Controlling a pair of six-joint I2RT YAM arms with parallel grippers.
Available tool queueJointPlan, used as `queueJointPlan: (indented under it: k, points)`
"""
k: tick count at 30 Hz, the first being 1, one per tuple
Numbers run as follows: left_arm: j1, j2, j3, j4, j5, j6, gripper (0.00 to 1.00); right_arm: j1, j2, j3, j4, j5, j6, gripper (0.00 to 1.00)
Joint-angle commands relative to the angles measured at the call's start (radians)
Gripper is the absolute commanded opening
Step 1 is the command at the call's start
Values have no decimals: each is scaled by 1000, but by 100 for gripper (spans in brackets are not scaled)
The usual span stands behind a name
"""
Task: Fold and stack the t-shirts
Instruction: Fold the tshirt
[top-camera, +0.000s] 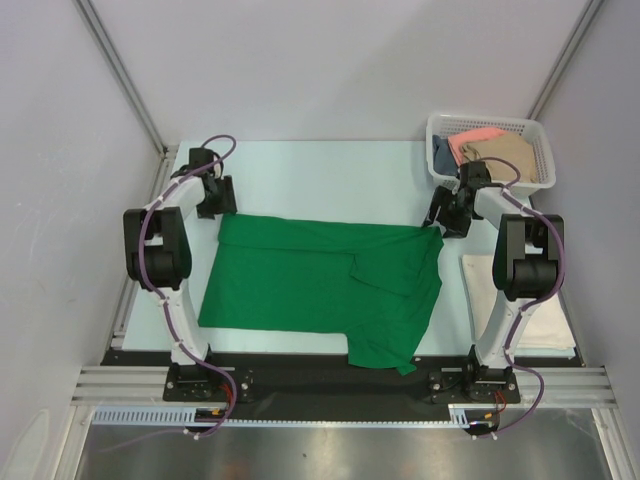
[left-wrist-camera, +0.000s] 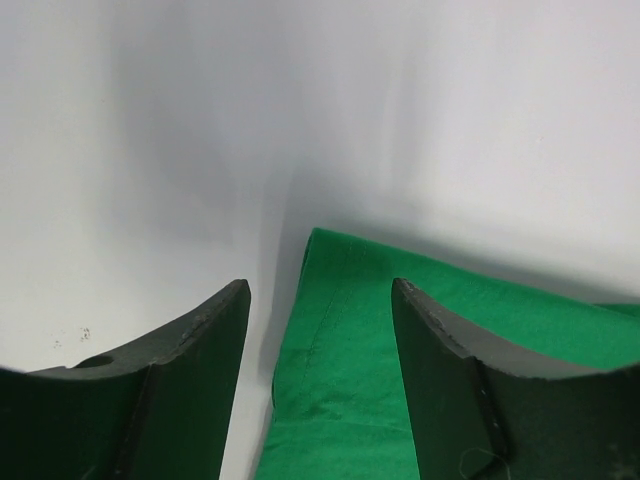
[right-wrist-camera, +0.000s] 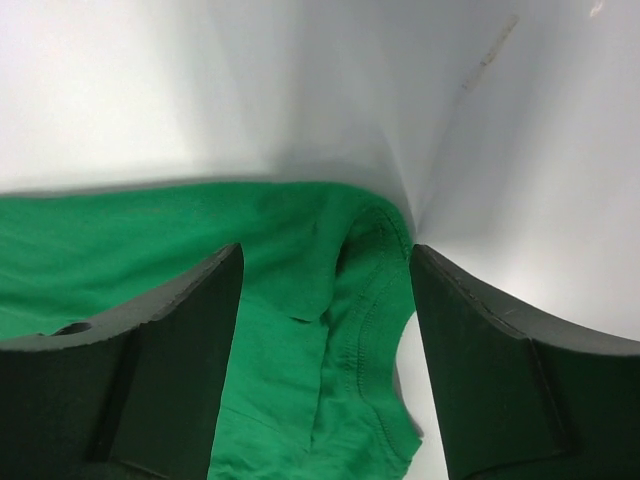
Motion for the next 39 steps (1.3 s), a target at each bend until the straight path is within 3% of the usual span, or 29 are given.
queueJointPlan:
  k: [1,12,19,22,24,27,28,31,39]
  points:
    - [8,14,32,10,-2,15,64,-13,15,-8,10,-31,-46,73]
    - [8,28,-5,28,42,23,54,-31,56,9,23,-94,-42,74]
    - [20,53,9,42,81,-3,29,-17,85,8,26,-112,-23,67]
    - [28,53,11,43,70,-9,23,-11,85,-6,41,-123,-11,47]
    - [34,56,14,45,70,-14,19,-5,79,-8,44,-97,-17,43]
    - [44,65,20,46,50,-29,5,-3,85,0,34,-52,-14,27]
    - [51,70,21,46,38,-46,0,-3,90,9,27,-43,-16,15]
    - [72,73,29,54,24,-72,0,-3,110,64,17,3,-13,0]
    - [114,105,83,106,-19,-135,0,18,249,362,-17,24,19,0]
